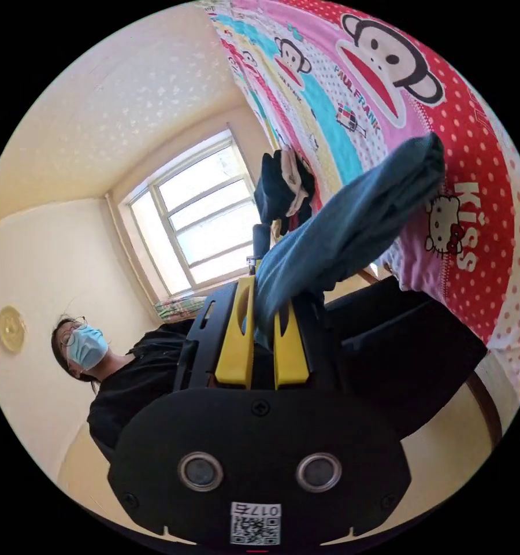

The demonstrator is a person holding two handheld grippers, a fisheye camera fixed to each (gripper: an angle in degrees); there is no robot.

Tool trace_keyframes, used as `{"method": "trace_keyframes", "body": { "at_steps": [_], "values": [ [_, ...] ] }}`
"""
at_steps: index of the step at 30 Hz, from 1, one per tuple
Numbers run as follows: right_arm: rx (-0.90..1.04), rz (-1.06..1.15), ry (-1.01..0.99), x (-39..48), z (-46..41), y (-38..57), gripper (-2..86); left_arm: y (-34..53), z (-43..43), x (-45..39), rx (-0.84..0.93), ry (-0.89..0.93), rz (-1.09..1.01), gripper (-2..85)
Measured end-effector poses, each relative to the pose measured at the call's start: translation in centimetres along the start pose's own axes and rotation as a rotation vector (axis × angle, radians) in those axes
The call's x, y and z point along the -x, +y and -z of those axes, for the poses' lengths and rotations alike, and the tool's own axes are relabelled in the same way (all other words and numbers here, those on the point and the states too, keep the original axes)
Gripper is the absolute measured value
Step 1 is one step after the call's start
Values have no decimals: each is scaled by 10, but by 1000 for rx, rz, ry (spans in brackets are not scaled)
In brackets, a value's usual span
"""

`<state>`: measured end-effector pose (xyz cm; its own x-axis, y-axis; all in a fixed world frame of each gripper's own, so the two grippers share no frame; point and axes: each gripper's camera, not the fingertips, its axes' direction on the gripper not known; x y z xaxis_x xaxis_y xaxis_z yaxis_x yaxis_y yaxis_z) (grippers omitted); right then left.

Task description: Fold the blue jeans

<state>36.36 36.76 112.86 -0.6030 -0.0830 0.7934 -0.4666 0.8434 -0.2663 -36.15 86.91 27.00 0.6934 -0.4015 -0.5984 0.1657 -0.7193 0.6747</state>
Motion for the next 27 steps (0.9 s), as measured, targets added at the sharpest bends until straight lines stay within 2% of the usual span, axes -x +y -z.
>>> {"method": "trace_keyframes", "body": {
  "at_steps": [3,5,10,12,15,18,20,21,23,24,26,27],
  "values": [
    [-85,143,18,47,51,32,4,-33,-16,-65,87,-40,-139,68],
    [-160,250,106,85,87,66,4,-65,-50,-116,193,-95,-247,66],
    [-380,311,316,108,155,137,14,-126,-163,-173,458,-166,-368,65],
    [-498,257,404,88,181,161,26,-143,-202,-170,517,-258,-372,64],
    [-702,18,532,14,216,201,38,-155,-244,-123,636,-460,-295,25],
    [-774,-362,502,-117,217,246,21,-138,-224,-32,733,-639,-61,-5],
    [-643,-734,252,-247,160,286,12,-102,-151,41,661,-747,214,-8],
    [-590,-812,182,-274,137,296,11,-89,-126,57,621,-760,293,-9],
    [-435,-1061,42,-344,40,333,9,-20,-17,100,369,-741,592,-10],
    [-422,-1107,28,-354,18,339,9,1,10,106,288,-717,655,-10],
    [-456,-1165,-41,-384,-55,347,8,90,104,114,-76,-575,837,-10],
    [-475,-1149,-57,-389,-70,344,7,111,122,114,-163,-536,862,-10]
  ]
}}
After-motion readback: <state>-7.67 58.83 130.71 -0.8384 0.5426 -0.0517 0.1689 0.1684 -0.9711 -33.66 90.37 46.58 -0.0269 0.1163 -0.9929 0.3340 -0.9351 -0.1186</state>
